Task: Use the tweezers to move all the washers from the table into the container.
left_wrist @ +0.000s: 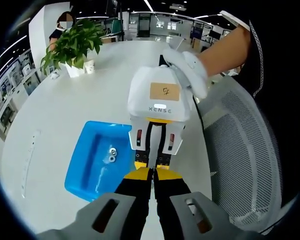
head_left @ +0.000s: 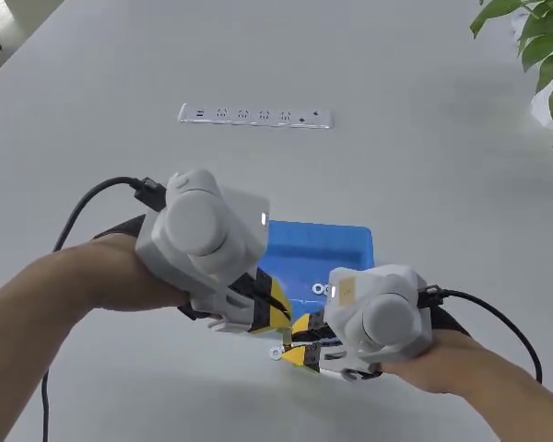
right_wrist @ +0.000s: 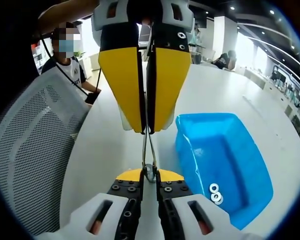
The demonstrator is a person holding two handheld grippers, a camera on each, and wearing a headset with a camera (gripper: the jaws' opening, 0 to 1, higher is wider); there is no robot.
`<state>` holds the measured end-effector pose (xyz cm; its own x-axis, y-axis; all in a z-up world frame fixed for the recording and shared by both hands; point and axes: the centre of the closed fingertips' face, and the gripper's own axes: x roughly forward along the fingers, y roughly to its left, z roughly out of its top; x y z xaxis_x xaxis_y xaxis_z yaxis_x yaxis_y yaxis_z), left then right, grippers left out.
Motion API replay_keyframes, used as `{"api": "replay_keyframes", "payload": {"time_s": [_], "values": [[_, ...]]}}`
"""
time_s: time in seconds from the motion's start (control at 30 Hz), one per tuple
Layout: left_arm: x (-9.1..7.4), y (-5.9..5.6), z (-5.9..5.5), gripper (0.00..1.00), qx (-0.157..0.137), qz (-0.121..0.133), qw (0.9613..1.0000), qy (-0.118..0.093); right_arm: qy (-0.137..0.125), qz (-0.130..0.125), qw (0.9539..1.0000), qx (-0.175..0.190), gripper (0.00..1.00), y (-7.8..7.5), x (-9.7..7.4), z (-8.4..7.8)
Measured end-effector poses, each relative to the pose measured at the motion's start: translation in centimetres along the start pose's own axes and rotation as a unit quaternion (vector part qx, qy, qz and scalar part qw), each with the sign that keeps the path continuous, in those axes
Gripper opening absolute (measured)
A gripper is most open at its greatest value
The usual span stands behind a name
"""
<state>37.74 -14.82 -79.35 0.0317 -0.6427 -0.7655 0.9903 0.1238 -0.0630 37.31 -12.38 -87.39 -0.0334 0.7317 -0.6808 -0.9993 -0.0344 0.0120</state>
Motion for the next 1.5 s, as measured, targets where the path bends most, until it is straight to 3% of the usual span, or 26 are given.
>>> {"api": "replay_keyframes", "payload": {"time_s": [0.9, 1.5], "values": [[0.0, -0.2, 0.3, 0.05, 0.001, -0.005, 1.0000, 0.001, 0.005, 0.007, 0.9999, 0.012, 0.09, 0.3, -0.2, -0.1], [-1.4, -0.5, 1.8, 0.05, 0.006, -0.001, 1.0000, -0.008, -0.002, 0.004, 1.0000, 0.004, 0.09, 0.4, -1.9, 1.2]]}}
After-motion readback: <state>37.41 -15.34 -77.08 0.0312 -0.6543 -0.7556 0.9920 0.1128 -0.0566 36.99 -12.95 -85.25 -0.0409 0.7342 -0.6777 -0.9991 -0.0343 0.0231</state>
